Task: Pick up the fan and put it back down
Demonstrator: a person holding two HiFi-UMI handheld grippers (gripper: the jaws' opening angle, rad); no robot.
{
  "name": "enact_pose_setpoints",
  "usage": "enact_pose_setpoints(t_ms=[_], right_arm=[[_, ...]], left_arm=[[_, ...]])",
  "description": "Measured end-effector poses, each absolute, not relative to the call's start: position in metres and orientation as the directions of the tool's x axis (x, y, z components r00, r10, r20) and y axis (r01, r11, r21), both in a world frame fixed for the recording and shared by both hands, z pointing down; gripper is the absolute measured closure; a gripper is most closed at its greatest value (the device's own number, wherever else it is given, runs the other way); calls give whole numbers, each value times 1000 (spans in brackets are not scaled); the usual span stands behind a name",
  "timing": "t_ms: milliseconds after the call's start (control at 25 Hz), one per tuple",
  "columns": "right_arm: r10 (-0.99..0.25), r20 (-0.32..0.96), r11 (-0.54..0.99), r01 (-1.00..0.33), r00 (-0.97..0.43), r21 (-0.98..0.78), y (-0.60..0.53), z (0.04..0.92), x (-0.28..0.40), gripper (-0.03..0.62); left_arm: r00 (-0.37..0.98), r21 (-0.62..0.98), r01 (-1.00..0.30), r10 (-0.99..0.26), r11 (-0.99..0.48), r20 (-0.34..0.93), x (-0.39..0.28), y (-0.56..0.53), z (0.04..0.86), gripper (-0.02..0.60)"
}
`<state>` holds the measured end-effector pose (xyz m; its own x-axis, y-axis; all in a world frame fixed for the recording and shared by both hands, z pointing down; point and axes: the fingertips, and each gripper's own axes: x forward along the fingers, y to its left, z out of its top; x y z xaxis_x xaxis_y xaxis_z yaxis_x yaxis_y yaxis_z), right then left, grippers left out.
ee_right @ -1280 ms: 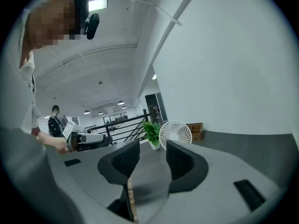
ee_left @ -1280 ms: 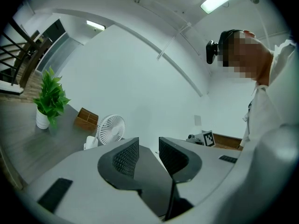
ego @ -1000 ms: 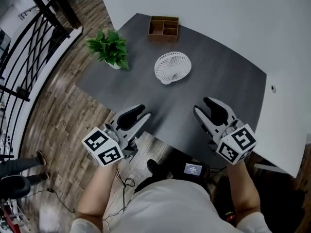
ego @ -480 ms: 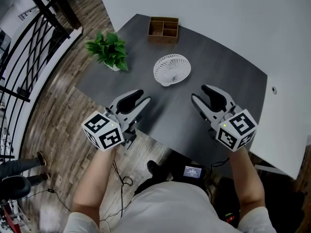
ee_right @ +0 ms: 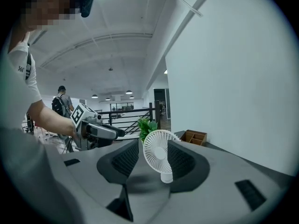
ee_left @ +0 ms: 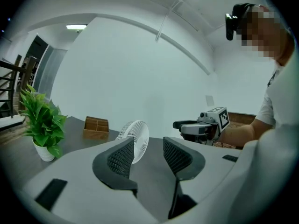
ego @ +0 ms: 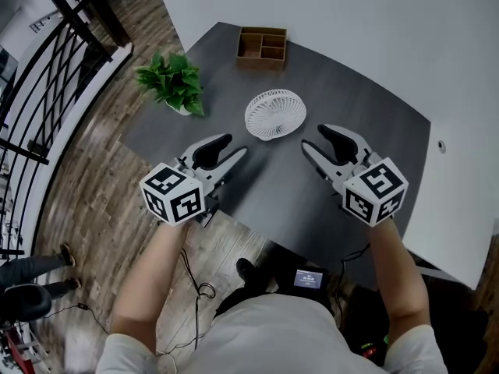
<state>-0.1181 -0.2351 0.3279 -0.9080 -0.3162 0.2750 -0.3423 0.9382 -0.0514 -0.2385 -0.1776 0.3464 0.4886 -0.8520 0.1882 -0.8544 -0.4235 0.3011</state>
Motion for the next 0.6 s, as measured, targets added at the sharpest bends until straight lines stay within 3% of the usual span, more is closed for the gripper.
enact_pose_setpoints(t_ms=[600], right_arm=[[-271,389,954,-300,-881,-17,-282,360,-139,377]], left_arm=[[460,304,-873,-851,-380,255,-250,-225,372,366]])
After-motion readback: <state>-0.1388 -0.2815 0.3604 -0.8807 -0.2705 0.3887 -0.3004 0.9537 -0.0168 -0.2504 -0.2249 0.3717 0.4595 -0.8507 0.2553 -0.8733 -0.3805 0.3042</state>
